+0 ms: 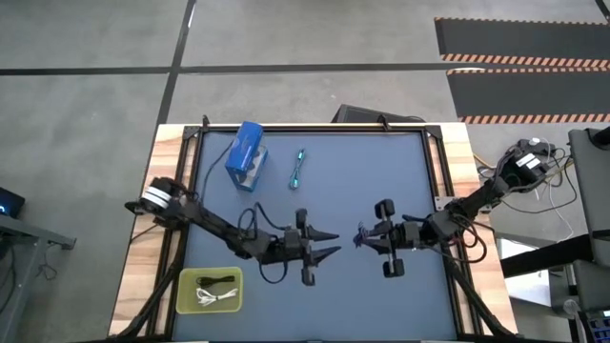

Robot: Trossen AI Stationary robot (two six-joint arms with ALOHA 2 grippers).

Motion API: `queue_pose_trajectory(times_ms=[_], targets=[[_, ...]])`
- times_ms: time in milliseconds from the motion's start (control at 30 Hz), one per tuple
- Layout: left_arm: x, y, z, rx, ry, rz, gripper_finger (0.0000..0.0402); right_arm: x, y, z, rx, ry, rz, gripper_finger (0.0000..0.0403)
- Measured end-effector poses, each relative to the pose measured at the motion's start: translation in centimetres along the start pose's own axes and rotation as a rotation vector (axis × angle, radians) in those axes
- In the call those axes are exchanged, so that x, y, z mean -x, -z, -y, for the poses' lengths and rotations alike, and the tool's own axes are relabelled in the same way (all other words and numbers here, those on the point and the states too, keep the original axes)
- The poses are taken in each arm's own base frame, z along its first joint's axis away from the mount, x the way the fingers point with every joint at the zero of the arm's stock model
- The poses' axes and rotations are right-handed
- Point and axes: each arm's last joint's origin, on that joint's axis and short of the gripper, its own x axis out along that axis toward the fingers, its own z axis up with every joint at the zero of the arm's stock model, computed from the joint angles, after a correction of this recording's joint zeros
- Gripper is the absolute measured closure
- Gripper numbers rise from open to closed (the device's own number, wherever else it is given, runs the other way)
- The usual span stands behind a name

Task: Pick and place USB-C Cables
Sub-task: Put the violet white charger cable into the yellow bin

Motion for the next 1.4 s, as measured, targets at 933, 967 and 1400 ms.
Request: queue_pose_trajectory(times_ms=[933, 967, 1400], targets=[[-4.4, 2.4, -0.6, -0.074, -0.048, 0.029, 0.0293, -0.1, 0.0, 0.3, -0.005, 0.02, -0.004, 0.0385], [-4.5, 2.4, -0.6, -0.08, -0.047, 0.018, 0.0293, -0.2, 0.0, 0.3, -0.005, 0.022, -0.004, 0.0385], [-5.4, 2.5, -0.7, -0.091, -0.053, -0.038, 0.033, -0.4, 0.3, 0.8, -0.016, 0.04, -0.014, 0.0382]])
